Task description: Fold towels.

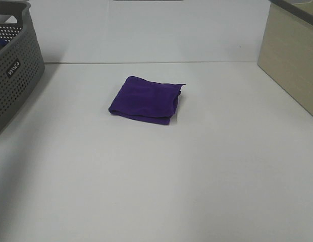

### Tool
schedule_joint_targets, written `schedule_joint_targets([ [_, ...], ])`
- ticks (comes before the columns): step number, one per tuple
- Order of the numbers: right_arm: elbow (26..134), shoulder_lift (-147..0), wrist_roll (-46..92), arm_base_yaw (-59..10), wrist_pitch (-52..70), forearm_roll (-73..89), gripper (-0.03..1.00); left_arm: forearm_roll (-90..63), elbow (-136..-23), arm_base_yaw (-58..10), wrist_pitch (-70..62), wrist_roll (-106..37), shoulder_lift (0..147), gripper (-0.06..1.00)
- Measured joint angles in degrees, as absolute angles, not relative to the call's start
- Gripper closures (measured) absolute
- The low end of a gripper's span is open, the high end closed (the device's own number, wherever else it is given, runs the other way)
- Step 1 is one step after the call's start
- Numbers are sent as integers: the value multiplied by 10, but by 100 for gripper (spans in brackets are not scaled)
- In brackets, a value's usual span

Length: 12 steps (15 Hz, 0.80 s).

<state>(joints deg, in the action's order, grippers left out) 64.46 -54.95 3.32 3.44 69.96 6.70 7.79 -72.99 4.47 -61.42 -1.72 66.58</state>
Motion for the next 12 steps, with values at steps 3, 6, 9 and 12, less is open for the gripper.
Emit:
schedule_joint_targets([
  [3, 457, -319, 37, 34, 684, 26, -2, 77, -506, 45, -543, -16, 439, 19],
  [6, 370, -174, 53, 34, 675, -3, -2, 77, -403, 45, -525, -15, 319, 19],
  [9, 328, -36, 68, 34, 678, 0, -2, 77, -333, 45, -532, -15, 187, 19],
  [12, 325, 3, 75, 34, 693, 0, -2, 77, -303, 45, -577, -21, 74, 19],
])
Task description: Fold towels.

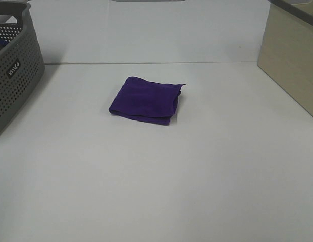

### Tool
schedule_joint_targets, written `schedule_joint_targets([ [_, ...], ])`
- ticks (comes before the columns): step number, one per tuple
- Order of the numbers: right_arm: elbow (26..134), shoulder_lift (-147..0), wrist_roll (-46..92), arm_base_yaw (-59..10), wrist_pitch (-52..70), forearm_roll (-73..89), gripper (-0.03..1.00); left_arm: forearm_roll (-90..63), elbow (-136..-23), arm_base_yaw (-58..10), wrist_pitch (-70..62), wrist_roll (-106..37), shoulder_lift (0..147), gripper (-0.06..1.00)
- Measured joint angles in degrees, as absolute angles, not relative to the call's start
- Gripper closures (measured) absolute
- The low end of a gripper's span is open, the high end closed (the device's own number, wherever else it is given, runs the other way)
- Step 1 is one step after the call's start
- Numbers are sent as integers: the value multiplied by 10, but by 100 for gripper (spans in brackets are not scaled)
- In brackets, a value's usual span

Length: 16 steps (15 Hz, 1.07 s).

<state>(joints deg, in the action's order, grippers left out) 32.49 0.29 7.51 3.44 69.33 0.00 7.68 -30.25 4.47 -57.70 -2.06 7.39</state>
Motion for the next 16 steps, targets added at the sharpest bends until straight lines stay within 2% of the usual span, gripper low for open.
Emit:
schedule_joint_targets([
  [3, 312, 3, 82, 34, 676, 0, -2, 64, -292, 45, -590, -38, -2, 19],
  [9, 290, 3, 82, 25, 615, 23, -2, 45, -291, 23, -590, -38, -3, 19],
  [16, 288, 3, 82, 25, 610, 27, -2, 34, -291, 23, -590, -38, -3, 19],
])
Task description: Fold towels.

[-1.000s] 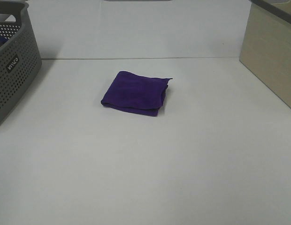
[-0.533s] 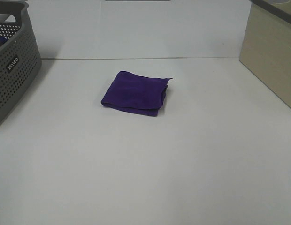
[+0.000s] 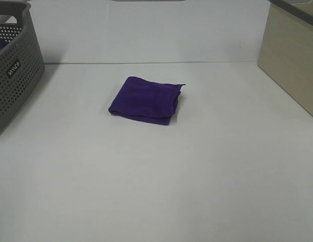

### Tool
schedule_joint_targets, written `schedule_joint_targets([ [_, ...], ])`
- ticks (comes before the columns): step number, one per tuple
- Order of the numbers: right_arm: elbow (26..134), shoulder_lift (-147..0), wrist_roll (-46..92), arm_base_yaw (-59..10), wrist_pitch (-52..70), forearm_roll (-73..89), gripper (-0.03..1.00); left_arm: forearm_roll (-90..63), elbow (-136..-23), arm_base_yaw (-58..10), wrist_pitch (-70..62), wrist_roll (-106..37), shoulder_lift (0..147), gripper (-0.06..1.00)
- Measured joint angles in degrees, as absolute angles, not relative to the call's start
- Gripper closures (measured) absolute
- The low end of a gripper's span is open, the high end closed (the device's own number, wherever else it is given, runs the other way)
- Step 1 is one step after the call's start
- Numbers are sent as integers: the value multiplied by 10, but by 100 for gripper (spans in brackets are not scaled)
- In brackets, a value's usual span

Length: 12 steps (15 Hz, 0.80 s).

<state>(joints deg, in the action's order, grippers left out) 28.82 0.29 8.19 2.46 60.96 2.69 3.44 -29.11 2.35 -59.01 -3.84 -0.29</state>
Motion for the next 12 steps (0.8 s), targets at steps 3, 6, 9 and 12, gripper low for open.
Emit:
schedule_joint_targets([
  [3, 288, 3, 82, 25, 610, 29, -2, 13, -291, 23, -590, -38, -3, 19],
  [6, 288, 3, 82, 25, 610, 29, -2, -15, -291, 23, -590, -42, -3, 19],
  [9, 288, 3, 82, 25, 610, 29, -2, -15, -291, 23, -590, -42, -3, 19],
  [12, 288, 3, 82, 25, 610, 29, -2, -15, -291, 23, -590, -42, -3, 19],
])
